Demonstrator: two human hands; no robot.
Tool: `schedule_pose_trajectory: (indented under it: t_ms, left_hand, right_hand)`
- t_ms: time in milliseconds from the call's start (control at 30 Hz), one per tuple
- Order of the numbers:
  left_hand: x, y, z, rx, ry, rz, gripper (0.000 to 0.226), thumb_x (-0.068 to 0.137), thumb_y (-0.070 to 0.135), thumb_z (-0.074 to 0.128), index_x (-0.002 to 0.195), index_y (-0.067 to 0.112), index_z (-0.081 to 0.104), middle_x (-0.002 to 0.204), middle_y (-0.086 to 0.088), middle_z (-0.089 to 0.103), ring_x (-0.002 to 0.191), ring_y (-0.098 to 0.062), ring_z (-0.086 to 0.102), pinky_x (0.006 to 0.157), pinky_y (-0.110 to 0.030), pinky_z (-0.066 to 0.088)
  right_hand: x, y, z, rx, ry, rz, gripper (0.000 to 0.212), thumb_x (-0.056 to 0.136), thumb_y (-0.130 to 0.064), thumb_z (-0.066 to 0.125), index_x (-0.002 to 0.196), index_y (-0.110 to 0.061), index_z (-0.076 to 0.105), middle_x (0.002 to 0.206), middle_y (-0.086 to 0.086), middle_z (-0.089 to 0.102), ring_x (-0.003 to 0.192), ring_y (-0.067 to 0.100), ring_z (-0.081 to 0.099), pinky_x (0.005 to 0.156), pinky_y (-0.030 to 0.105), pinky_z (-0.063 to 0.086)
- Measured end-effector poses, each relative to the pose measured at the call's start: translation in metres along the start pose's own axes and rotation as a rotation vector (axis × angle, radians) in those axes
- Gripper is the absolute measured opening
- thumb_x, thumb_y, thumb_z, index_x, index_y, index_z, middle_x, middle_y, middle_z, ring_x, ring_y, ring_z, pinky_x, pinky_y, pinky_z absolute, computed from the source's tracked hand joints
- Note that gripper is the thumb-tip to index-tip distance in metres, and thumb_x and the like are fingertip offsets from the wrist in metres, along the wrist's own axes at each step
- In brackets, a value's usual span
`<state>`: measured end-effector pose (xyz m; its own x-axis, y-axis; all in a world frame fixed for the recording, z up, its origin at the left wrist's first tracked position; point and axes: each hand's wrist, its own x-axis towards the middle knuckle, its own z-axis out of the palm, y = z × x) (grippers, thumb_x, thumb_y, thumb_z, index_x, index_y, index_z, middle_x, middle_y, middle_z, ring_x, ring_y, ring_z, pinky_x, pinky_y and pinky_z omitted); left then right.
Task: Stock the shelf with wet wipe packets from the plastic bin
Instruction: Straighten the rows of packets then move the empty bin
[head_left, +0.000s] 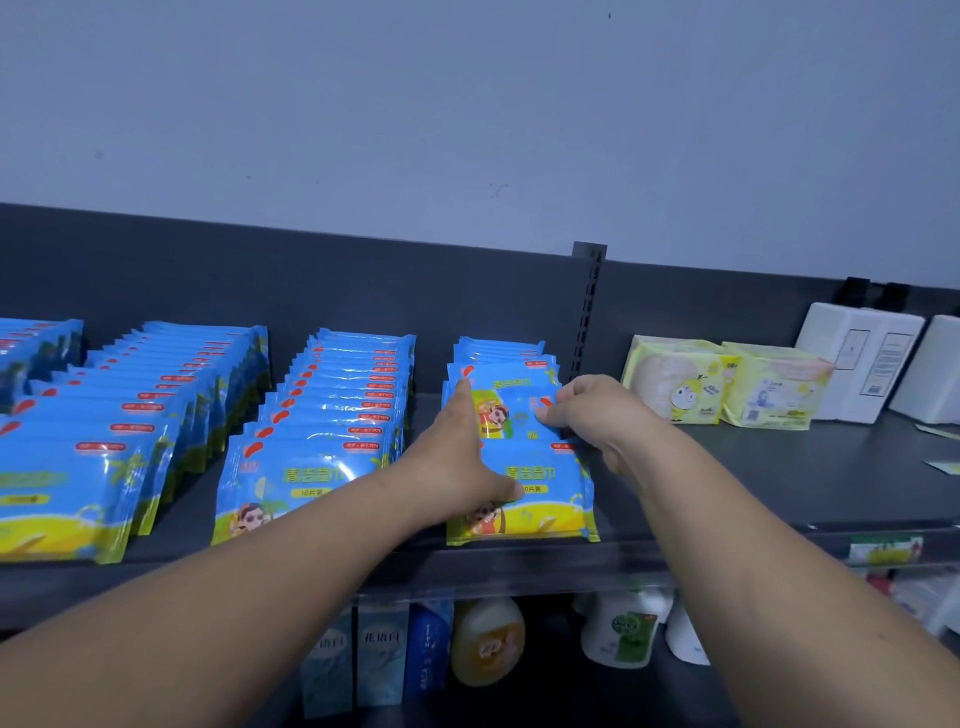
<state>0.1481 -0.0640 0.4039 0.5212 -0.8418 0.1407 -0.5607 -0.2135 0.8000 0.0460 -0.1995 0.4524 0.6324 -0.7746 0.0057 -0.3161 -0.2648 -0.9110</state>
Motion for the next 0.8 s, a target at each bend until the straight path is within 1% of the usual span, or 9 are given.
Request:
schedule_pose_trajectory:
  t_ms: [167, 300, 400, 500, 567, 633, 667, 733, 800]
  left_hand:
    - [-0.002, -0.001, 0.000, 0.013, 0.024, -0.003, 0.124, 0.041, 0.049, 0.082, 0.143, 0.042, 0.012, 0.134, 0.011, 0.051, 0.110, -0.010, 0.060, 0.093, -0.037, 0.053]
    - [-0.005, 0.002, -0.002, 0.060, 0.033, -0.021, 0.132, 0.061, 0.036, 0.085, 0.151, 0.029, -0.011, 0.145, 0.010, 0.039, 0.119, -0.012, 0.053, 0.100, -0.035, 0.047]
    - [-0.007, 0.004, -0.001, 0.075, 0.051, -0.024, 0.135, 0.064, 0.034, 0.085, 0.149, 0.026, -0.021, 0.150, 0.008, 0.034, 0.123, -0.014, 0.049, 0.100, -0.030, 0.044]
    - [-0.007, 0.004, -0.001, 0.092, 0.071, -0.046, 0.137, 0.066, 0.032, 0.084, 0.147, 0.023, -0.026, 0.154, 0.006, 0.028, 0.128, -0.015, 0.045, 0.100, -0.028, 0.042]
    - [-0.007, 0.004, -0.001, 0.093, 0.076, -0.031, 0.136, 0.064, 0.033, 0.085, 0.148, 0.026, -0.021, 0.151, 0.006, 0.033, 0.125, -0.015, 0.048, 0.100, -0.031, 0.045]
    - [-0.007, 0.004, -0.001, 0.066, 0.074, -0.015, 0.125, 0.062, 0.030, 0.086, 0.148, 0.031, -0.003, 0.138, 0.008, 0.045, 0.115, -0.013, 0.055, 0.095, -0.031, 0.048]
    - [-0.006, 0.003, -0.001, 0.049, 0.071, -0.020, 0.115, 0.060, 0.029, 0.087, 0.143, 0.034, 0.008, 0.132, 0.008, 0.049, 0.110, -0.011, 0.057, 0.092, -0.030, 0.050]
    - [-0.005, 0.001, 0.000, 0.014, 0.057, -0.052, 0.104, 0.051, 0.033, 0.087, 0.131, 0.037, 0.021, 0.125, 0.006, 0.054, 0.105, -0.012, 0.061, 0.091, -0.035, 0.053]
    - [-0.004, -0.001, 0.001, -0.046, 0.040, -0.101, 0.106, 0.051, 0.031, 0.088, 0.133, 0.036, 0.020, 0.121, 0.006, 0.056, 0.104, -0.013, 0.061, 0.091, -0.037, 0.053]
  right_hand:
    - [0.009, -0.005, -0.003, 0.097, 0.059, -0.128, 0.016, 0.083, -0.011, 0.073, 0.083, -0.012, 0.057, 0.091, 0.016, 0.070, 0.073, 0.021, 0.063, 0.065, 0.030, 0.049]
    - [0.008, -0.019, -0.007, -0.087, 0.054, -0.314, 0.009, 0.089, -0.007, 0.063, 0.087, -0.015, 0.063, 0.087, 0.006, 0.064, 0.071, 0.016, 0.057, 0.067, 0.031, 0.049]
    - [0.000, -0.020, 0.003, -0.266, -0.034, -0.384, 0.014, 0.092, -0.008, 0.059, 0.091, -0.021, 0.065, 0.087, -0.003, 0.060, 0.075, 0.013, 0.052, 0.068, 0.025, 0.046]
    - [-0.007, -0.013, 0.015, -0.420, -0.215, -0.357, 0.020, 0.095, -0.011, 0.056, 0.094, -0.024, 0.071, 0.094, -0.009, 0.067, 0.087, 0.009, 0.059, 0.077, 0.024, 0.047]
    - [-0.010, -0.010, 0.016, -0.376, -0.230, -0.382, 0.024, 0.097, -0.010, 0.051, 0.101, -0.021, 0.072, 0.101, -0.007, 0.069, 0.095, 0.009, 0.061, 0.079, 0.021, 0.048]
    - [-0.012, -0.009, 0.011, -0.168, -0.090, -0.373, 0.027, 0.098, -0.008, 0.047, 0.103, -0.021, 0.069, 0.101, -0.003, 0.067, 0.092, 0.015, 0.062, 0.072, 0.023, 0.052]
    - [-0.012, -0.008, 0.006, -0.087, 0.009, -0.351, 0.027, 0.098, -0.010, 0.045, 0.103, -0.022, 0.068, 0.102, -0.002, 0.067, 0.091, 0.019, 0.063, 0.072, 0.030, 0.056]
    - [-0.013, -0.003, -0.003, -0.129, 0.162, -0.299, 0.025, 0.099, -0.017, 0.043, 0.113, -0.021, 0.064, 0.112, 0.000, 0.065, 0.092, 0.018, 0.062, 0.075, 0.035, 0.056]
    - [-0.015, 0.005, -0.010, -0.262, 0.197, -0.199, 0.032, 0.100, -0.028, 0.046, 0.127, -0.014, 0.053, 0.119, 0.000, 0.060, 0.093, 0.015, 0.056, 0.081, 0.032, 0.048]
